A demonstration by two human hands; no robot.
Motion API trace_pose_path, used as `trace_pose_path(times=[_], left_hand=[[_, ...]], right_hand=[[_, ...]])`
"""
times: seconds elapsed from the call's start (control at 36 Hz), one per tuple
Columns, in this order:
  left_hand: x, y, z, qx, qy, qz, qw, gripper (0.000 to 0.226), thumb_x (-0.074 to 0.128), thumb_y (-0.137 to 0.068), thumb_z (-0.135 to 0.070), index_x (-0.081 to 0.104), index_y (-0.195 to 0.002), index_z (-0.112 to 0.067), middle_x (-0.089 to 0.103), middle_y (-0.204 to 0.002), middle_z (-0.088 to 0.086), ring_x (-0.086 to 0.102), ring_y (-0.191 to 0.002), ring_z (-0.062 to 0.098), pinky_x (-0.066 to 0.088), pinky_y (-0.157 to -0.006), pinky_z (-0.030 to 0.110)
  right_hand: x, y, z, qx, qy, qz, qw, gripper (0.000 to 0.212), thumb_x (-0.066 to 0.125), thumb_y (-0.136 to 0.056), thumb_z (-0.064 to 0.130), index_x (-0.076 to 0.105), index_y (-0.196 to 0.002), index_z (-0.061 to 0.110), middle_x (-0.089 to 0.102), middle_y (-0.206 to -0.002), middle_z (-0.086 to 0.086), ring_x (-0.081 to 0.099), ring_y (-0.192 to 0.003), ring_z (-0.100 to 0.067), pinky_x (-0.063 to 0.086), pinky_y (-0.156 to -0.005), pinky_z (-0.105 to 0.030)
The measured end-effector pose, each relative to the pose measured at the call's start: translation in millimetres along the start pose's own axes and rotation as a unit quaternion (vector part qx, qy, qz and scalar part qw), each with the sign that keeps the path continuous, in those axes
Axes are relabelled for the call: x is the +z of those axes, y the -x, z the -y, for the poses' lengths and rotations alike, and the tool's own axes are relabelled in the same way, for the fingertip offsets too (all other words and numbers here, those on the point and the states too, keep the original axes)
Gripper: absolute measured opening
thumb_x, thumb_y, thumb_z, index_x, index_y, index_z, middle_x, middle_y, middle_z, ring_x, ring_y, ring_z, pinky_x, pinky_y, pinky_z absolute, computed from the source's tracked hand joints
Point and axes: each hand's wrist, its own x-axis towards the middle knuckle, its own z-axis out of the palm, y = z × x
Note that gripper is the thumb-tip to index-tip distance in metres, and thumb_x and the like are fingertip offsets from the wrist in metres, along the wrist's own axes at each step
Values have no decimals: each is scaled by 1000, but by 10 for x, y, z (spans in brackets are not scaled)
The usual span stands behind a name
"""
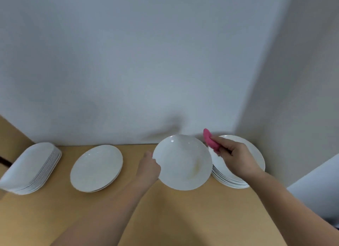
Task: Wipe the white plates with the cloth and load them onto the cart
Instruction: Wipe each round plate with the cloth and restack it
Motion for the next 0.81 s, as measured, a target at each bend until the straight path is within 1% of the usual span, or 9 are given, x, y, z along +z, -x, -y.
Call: trace_pose_path(times=[0.06,0.14,0.22,0.28,0.36,0.53,0.58,0.69,0.81], left_hand=[[-91,43,169,-16,-3,3,1000,18,39,-95,-3,42,-100,-21,50,-88,2,52,-74,17,54,-69,38],[-187,91,395,-42,0,13,999,25,40,-94,-1,45,-119,-3,55,-103,12,60,-93,31,56,-79,47],[-199,59,616,-57,-18,5,998,38,40,-97,-7,40,-135,-3,41,-82,-6,52,-89,24,48,-70,31],[-199,51,715,-59,-23,8,998,33,40,-96,-5,42,-129,0,40,-78,-6,52,-83,23,50,-64,35],[-184,24,843,-77,-12,12,997,17,40,-93,-2,44,-109,-2,50,-86,6,58,-84,29,53,-73,43],[-105,-100,1048,-78,10,13,997,12,40,-90,-3,42,-101,-8,49,-84,4,47,-68,18,38,-53,30],[-79,-125,1078,-76,11,13,997,12,39,-91,-4,42,-102,-8,48,-82,3,47,-68,18,36,-52,29],[-20,-153,1103,-67,8,9,998,15,38,-92,-6,42,-105,-11,49,-86,0,48,-73,15,33,-52,28],[51,-166,1133,-66,9,5,998,14,38,-92,-6,43,-104,-12,49,-84,-1,47,-70,12,31,-51,27]], right_hand=[[176,-12,63,4,-7,17,1000,52,47,-95,-2,63,-123,39,64,-98,35,55,-90,15,35,-86,0],[427,-38,113,13,-15,41,999,47,52,-95,4,62,-123,41,60,-126,27,54,-113,10,39,-100,-13],[617,-50,73,37,7,51,998,42,52,-95,0,63,-126,27,63,-126,17,55,-117,4,41,-107,-27],[714,-47,38,51,29,50,997,44,52,-94,-2,64,-124,27,68,-117,10,61,-107,-2,45,-104,-30],[856,-56,-11,69,52,52,995,46,49,-93,-5,65,-122,27,69,-110,-1,63,-100,-15,47,-100,-36],[1072,-79,-160,86,64,69,992,50,47,-93,-6,65,-121,32,70,-106,-1,63,-102,-15,46,-102,-30],[1116,-83,-211,80,63,67,993,53,48,-92,-6,66,-117,37,70,-108,0,63,-102,-11,46,-100,-24],[1180,-105,-306,55,83,63,993,56,51,-89,-7,65,-107,43,71,-106,1,61,-99,-6,38,-88,-1],[1231,-115,-365,43,104,88,990,59,50,-88,-8,53,-111,46,61,-114,6,57,-98,-8,33,-86,3]])
